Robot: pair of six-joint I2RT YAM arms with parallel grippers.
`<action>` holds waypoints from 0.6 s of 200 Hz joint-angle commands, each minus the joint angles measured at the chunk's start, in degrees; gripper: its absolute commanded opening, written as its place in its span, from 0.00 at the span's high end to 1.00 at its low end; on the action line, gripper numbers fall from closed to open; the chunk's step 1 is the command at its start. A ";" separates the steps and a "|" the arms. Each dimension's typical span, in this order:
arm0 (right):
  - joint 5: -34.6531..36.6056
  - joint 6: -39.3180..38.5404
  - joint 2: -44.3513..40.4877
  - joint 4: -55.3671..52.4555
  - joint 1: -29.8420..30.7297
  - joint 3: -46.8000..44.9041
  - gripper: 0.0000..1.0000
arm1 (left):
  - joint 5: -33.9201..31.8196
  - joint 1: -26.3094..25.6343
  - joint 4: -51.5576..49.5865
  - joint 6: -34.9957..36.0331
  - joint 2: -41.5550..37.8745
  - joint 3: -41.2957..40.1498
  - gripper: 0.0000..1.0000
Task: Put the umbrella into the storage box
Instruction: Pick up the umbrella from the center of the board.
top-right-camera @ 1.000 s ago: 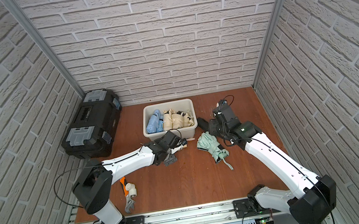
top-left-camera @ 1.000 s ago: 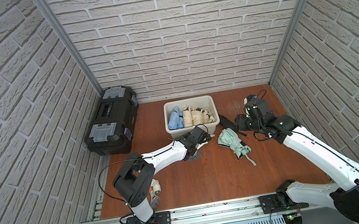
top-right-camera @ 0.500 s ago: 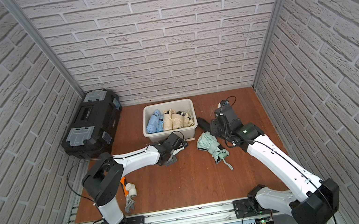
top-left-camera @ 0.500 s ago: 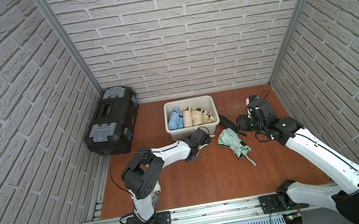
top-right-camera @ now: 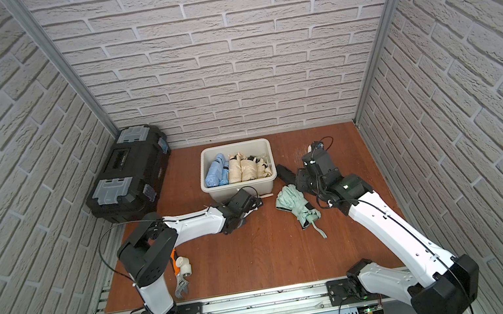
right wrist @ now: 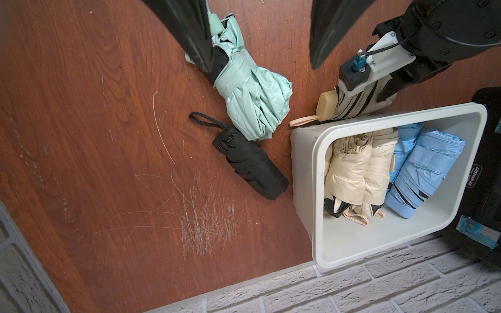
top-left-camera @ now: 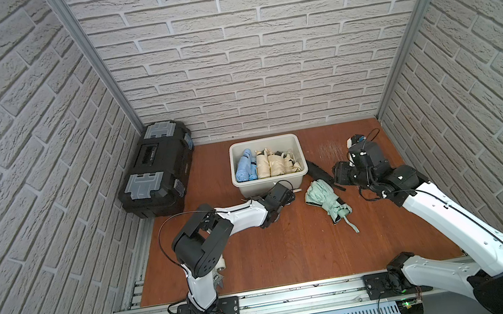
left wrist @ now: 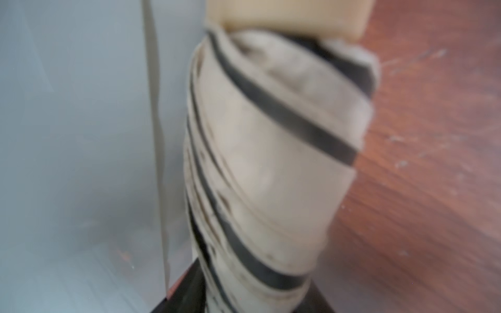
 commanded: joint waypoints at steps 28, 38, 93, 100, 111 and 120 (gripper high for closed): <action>1.10 0.97 -1.68 1.73 -0.31 -1.20 0.41 | -0.52 -2.45 1.01 -3.75 -5.56 -4.07 0.71; 1.06 1.16 -1.84 1.62 -0.34 -1.20 0.41 | -0.52 -2.94 1.32 -4.46 -6.80 -4.61 0.76; -1.05 -0.36 -2.66 1.35 -0.36 -1.64 0.40 | 2.14 -5.66 -0.46 -15.26 -18.10 -7.19 0.81; -1.72 -1.11 -2.77 1.49 -0.31 -1.64 0.40 | 3.55 -5.66 -0.97 -17.69 -20.31 -7.29 0.81; -2.90 -2.07 -2.82 1.69 -0.31 -1.55 0.40 | 5.55 -5.41 -1.94 -21.47 -23.21 -7.13 0.81; -3.71 -2.85 -2.91 1.88 -0.31 -1.46 0.39 | 7.83 -4.69 -3.18 -24.64 -25.14 -6.65 0.81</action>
